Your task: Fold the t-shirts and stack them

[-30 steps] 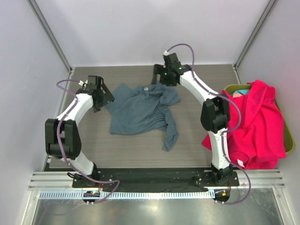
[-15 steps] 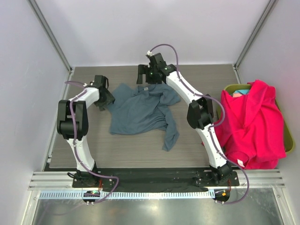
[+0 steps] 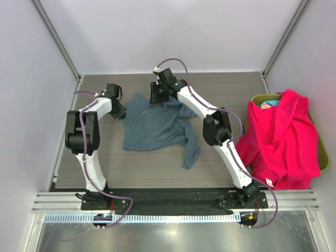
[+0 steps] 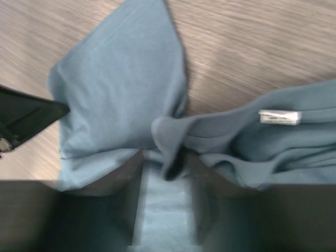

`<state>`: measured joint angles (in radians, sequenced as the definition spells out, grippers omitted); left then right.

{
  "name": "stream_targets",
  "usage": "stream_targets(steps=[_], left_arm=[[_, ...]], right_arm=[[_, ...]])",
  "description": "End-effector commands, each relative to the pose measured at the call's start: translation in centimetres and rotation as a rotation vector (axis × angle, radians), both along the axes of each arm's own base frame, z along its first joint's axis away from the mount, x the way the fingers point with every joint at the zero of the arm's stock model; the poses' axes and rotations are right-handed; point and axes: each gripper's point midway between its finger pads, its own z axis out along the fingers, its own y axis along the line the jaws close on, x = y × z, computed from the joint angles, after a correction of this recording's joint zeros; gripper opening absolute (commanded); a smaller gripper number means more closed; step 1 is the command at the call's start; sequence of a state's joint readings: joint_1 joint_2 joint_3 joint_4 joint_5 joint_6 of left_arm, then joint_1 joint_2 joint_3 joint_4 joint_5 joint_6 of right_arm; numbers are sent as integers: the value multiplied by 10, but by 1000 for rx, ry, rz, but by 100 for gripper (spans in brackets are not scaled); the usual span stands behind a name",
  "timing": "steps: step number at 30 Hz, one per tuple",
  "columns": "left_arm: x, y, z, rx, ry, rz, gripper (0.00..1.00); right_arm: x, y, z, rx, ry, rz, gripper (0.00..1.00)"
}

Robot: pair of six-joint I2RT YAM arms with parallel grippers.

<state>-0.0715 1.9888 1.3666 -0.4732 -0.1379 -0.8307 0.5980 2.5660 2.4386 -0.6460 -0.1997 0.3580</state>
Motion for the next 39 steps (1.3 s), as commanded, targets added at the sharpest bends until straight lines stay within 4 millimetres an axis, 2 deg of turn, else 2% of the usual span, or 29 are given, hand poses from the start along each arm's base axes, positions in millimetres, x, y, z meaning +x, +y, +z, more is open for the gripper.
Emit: stream_targets(steps=[1, 2, 3, 4, 7, 10, 11, 12, 13, 15, 16, 18, 19, 20, 21, 23, 24, 25, 26, 27, 28, 29, 30, 31, 33, 34, 35, 37, 39], left_arm=[[10, -3, 5, -13, -35, -14, 0], [11, -3, 8, -9, -40, -22, 0], [11, 0, 13, 1, -47, -18, 0], [11, 3, 27, 8, -66, -15, 0], [12, 23, 60, 18, -123, 16, 0], [20, 55, 118, 14, -227, 78, 0], [16, 60, 134, 5, -235, 84, 0], [17, 72, 148, 5, -254, 103, 0], [19, 78, 174, 14, -290, 106, 0], [15, 91, 210, 29, -349, 126, 0], [13, 96, 232, 42, -382, 129, 0], [2, 108, 264, 61, -440, 151, 0], [-4, 109, 271, 65, -447, 153, 0], [-9, 111, 276, 72, -458, 151, 0], [-18, 109, 288, 77, -485, 149, 0], [-33, 106, 275, 79, -457, 139, 0], [-45, 103, 249, 68, -405, 131, 0], [-53, 100, 264, 72, -478, 119, 0], [-59, 97, 257, 70, -480, 110, 0], [-71, 91, 229, 53, -435, 91, 0], [-75, 87, 234, 47, -479, 73, 0], [-79, 82, 225, 31, -470, 52, 0], [-87, 77, 201, 16, -424, 37, 0], [-89, 62, 196, -43, -429, -16, 0], [-99, 38, 167, -91, -358, -86, 3], [-104, 27, 158, -107, -329, -121, 6], [-109, 6, 152, -119, -309, -183, 8], [-125, -17, 142, -110, -258, -282, 26], [-142, -31, 145, -74, -222, -355, 50]], right_arm=[[5, 18, 26, 66, -65, 34, 33], [7, 16, 29, 62, -77, 25, 23], [10, 14, 35, 58, -94, 21, 4], [14, 8, 42, 53, -112, 8, 1], [33, -17, 99, 76, -218, -52, 1], [50, -52, 188, 185, -337, -139, 1], [64, -81, 218, 230, -374, -189, 1], [66, -91, 239, 290, -379, -218, 1], [60, -106, 275, 342, -420, -220, 1], [63, -144, 302, 367, -456, -272, 1], [51, -159, 330, 381, -499, -282, 1], [48, -187, 329, 356, -495, -319, 1], [34, -198, 347, 358, -524, -329, 1], [35, -205, 325, 328, -478, -354, 1], [33, -215, 317, 313, -460, -370, 1], [21, -223, 287, 272, -392, -402, 1], [15, -225, 277, 261, -371, -403, 1], [8, -226, 233, 220, -284, -409, 1], [-6, -228, 235, 229, -280, -410, 1], [-10, -230, 221, 225, -266, -417, 1], [-16, -235, 202, 202, -233, -440, 1], [-31, -243, 158, 153, -142, -485, 1], [-38, -262, 148, 100, -146, -578, 1], [-57, -275, 104, 32, -64, -634, 1], [-74, -310, 83, -57, -62, -810, 1], [-91, -321, 57, -116, -22, -842, 1], [-99, -329, 50, -142, -14, -870, 1], [-112, -341, 49, -175, -32, -903, 1], [-115, -337, 56, -181, -50, -863, 28]])
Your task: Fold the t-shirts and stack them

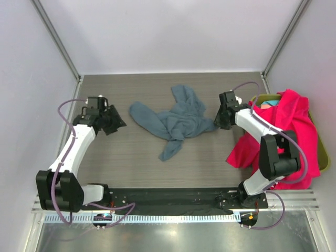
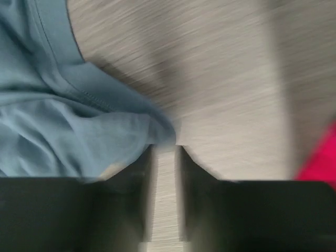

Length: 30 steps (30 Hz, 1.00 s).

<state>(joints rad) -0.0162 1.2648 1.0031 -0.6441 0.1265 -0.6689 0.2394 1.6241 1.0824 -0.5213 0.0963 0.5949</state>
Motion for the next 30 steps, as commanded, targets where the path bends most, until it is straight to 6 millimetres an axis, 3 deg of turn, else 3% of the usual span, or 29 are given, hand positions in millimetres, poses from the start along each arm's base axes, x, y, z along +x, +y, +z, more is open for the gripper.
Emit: stream_targets(steps=[1, 2, 3, 4, 5, 6, 8, 9, 13, 15, 16, 20, 22, 26, 30], left_arm=[[-16, -16, 22, 99, -54, -136, 55], [-20, -12, 24, 123, -54, -132, 59], [-25, -7, 31, 146, -75, -125, 65], [-33, -2, 31, 169, -63, -120, 67], [-37, 3, 32, 199, -68, -124, 68], [-42, 11, 36, 237, -86, -104, 70], [-51, 19, 34, 279, -93, -104, 70], [-53, 21, 29, 289, -81, -109, 70], [-60, 21, 22, 293, -100, -112, 70], [-60, 18, 24, 276, -110, -124, 70], [-57, 17, 24, 270, -116, -124, 70], [-56, 11, 19, 252, -91, -150, 69], [-55, 10, 19, 246, -94, -158, 69], [-55, 9, 23, 244, -113, -156, 69], [-56, 9, 22, 244, -113, -157, 69]], right_arm=[[32, -24, 92, -94, -308, -85, 42], [30, -16, 98, -115, -307, -51, 65], [25, 9, 106, -136, -317, 25, 72], [34, 22, 123, -194, -350, 52, 76], [30, 37, 126, -216, -337, 108, 78], [24, 70, 129, -212, -346, 194, 79], [31, 115, 146, -164, -378, 272, 79], [32, 120, 137, -156, -354, 289, 79], [34, 174, 125, -108, -328, 376, 78], [32, 187, 103, -127, -277, 407, 77], [32, 195, 104, -126, -277, 416, 77], [16, 211, 70, -178, -196, 472, 75], [11, 213, 50, -189, -151, 482, 74], [9, 211, 29, -213, -106, 485, 70], [13, 212, 20, -234, -97, 489, 60]])
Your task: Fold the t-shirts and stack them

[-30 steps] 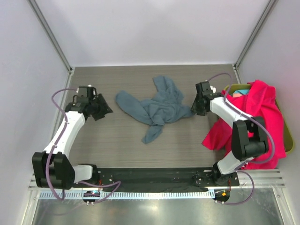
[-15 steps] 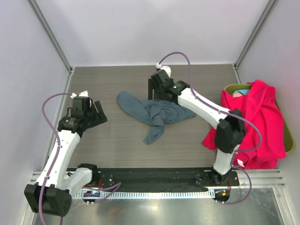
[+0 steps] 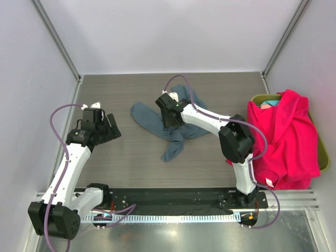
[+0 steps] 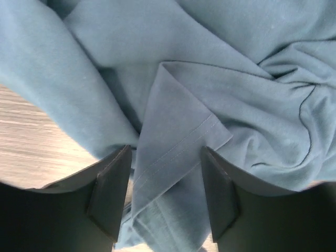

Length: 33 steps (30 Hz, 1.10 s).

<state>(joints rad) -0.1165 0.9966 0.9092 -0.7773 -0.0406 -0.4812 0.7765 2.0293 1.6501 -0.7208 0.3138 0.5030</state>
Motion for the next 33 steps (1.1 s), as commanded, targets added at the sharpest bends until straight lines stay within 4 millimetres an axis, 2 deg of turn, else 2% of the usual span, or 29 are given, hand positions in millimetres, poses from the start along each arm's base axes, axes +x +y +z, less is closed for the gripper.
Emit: stream_targets(steps=[1, 2, 4, 5, 8, 11, 13, 15, 16, 18, 20, 21, 23, 25, 26, 27, 28, 30, 33], left_arm=[[4, -2, 9, -3, -42, -23, 69], [4, -1, 9, -2, -43, -22, 69], [4, -1, 9, 1, -42, -20, 69], [4, -1, 10, 1, -45, -19, 69], [4, 0, 8, 3, -39, -16, 69], [4, 1, 7, 7, -35, -13, 69], [4, 1, 7, 6, -35, -12, 69], [3, 2, 8, 12, -37, -7, 69], [3, 3, 8, 14, -39, -3, 69], [4, 4, 8, 17, -41, 0, 69], [4, 5, 8, 21, -40, 6, 69], [3, 5, 8, 24, -37, 8, 69], [4, 6, 7, 25, -37, 11, 69], [4, 6, 7, 28, -34, 13, 69], [4, 6, 7, 28, -34, 13, 68], [4, 6, 7, 28, -33, 13, 69], [4, 6, 6, 28, -30, 13, 69], [4, 6, 5, 30, -25, 11, 69], [5, 6, 5, 30, -25, 11, 69]], right_arm=[[12, 4, 7, 10, -31, -18, 55], [12, 4, 7, 8, -31, -19, 42], [12, 4, 6, 8, -29, -18, 30], [12, 4, 6, 6, -29, -13, 18], [11, 2, 8, 2, -31, -9, 1], [14, 1, 20, 22, -58, -15, 1], [17, -2, 37, 47, -92, -20, 1], [24, -1, 57, 92, -139, -24, 1], [25, -3, 80, 135, -180, -27, 1], [32, -6, 106, 197, -232, -36, 1], [33, -9, 129, 245, -277, -31, 1], [34, -12, 132, 254, -283, -35, 1], [31, -12, 125, 273, -256, -15, 1], [30, -13, 109, 262, -216, -6, 1], [28, -11, 100, 264, -185, 5, 6], [28, -10, 84, 250, -148, 9, 18], [27, -10, 76, 248, -126, 13, 43], [28, -7, 58, 230, -90, 18, 49], [31, -5, 46, 217, -72, 21, 50]])
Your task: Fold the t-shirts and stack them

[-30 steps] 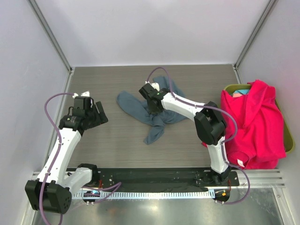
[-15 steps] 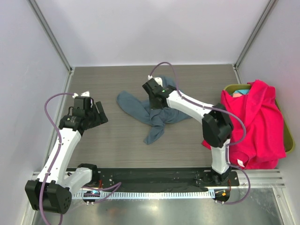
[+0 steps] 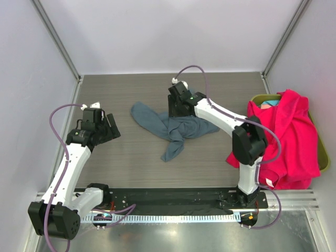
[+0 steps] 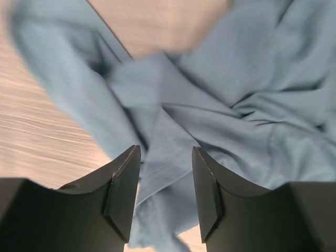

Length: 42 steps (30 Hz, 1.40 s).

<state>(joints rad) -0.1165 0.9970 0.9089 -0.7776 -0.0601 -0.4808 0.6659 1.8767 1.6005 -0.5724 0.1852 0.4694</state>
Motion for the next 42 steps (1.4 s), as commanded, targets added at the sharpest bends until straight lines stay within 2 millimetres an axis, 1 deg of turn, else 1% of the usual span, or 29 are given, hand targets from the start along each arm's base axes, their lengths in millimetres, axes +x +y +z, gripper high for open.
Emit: stream_targets(steps=[1, 2, 3, 6, 9, 10, 14, 17, 18, 20, 21, 22, 23, 25, 27, 28, 29, 30, 31, 33, 34, 35, 36, 37, 38, 39, 40, 41, 42], left_arm=[[4, 2, 4, 13, -21, -5, 69], [4, 2, 4, 11, -21, -6, 68], [4, 2, 4, 11, -21, -6, 69], [4, 1, 3, 9, -18, -9, 69], [4, 1, 4, 9, -19, -13, 69], [4, 0, 4, 7, -17, -15, 69], [4, 0, 4, 5, -19, -18, 69], [4, 0, 3, 7, -16, -17, 69], [5, 0, 4, 7, -17, -19, 69], [4, 0, 3, 7, -16, -19, 69], [4, 0, 3, 7, -16, -19, 69], [5, 0, 3, 7, -14, -17, 68], [4, 0, 3, 7, -14, -17, 69], [4, 0, 2, 10, -11, -15, 69], [4, 1, 2, 11, -12, -12, 68], [5, 2, 3, 11, -16, -5, 68], [7, 3, 4, 16, -19, 3, 68], [9, 3, 6, 15, -25, 9, 68], [12, 3, 11, 7, -37, 20, 67], [20, 1, 14, -9, -44, 33, 67], [26, -2, 21, -21, -60, 34, 67], [32, -4, 25, -40, -76, 44, 67], [39, -6, 21, -48, -62, 45, 67], [47, -8, 25, -56, -72, 48, 68], [56, -9, 27, -67, -87, 56, 68], [64, -10, 24, -73, -85, 67, 68], [76, -13, 17, -82, -62, 71, 68], [87, -18, 16, -111, -59, 80, 68], [95, -23, 13, -134, -49, 81, 68]], right_arm=[[-4, 8, -30, -23, 65, 42, 50], [-2, 9, -32, -26, 65, 45, 50], [-2, 9, -41, -39, 80, 45, 50], [1, 9, -50, -51, 92, 48, 52], [2, 8, -65, -73, 114, 46, 59], [1, 7, -69, -80, 121, 45, 64], [-3, 8, -86, -89, 161, 54, 66], [-11, 11, -93, -76, 193, 70, 51], [-13, 12, -94, -78, 194, 75, 37], [-15, 11, -92, -77, 190, 72, 24], [-13, 12, -83, -67, 172, 72, 16], [-13, 12, -77, -61, 160, 68, 6], [-12, 12, -70, -53, 146, 66, 2], [-5, 14, -39, -26, 83, 60, 1], [-2, 11, -15, -28, 46, 60, 1], [2, 10, 16, -10, 1, 57, 1], [3, 9, 34, -7, -31, 56, 1], [11, 5, 62, -5, -97, 34, 1], [8, -2, 89, 10, -140, 26, 1], [8, -15, 118, 20, -196, -3, 1], [7, -23, 134, 28, -225, -20, 1], [1, -33, 151, 43, -246, -31, 1], [-1, -43, 154, 38, -246, -44, 1], [-5, -50, 157, 34, -251, -55, 1], [-13, -62, 167, 35, -264, -80, 1], [-16, -71, 166, 27, -265, -101, 1], [-22, -84, 149, -2, -234, -124, 1], [-26, -95, 147, -5, -233, -155, 1], [-34, -106, 151, 7, -245, -182, 1]])
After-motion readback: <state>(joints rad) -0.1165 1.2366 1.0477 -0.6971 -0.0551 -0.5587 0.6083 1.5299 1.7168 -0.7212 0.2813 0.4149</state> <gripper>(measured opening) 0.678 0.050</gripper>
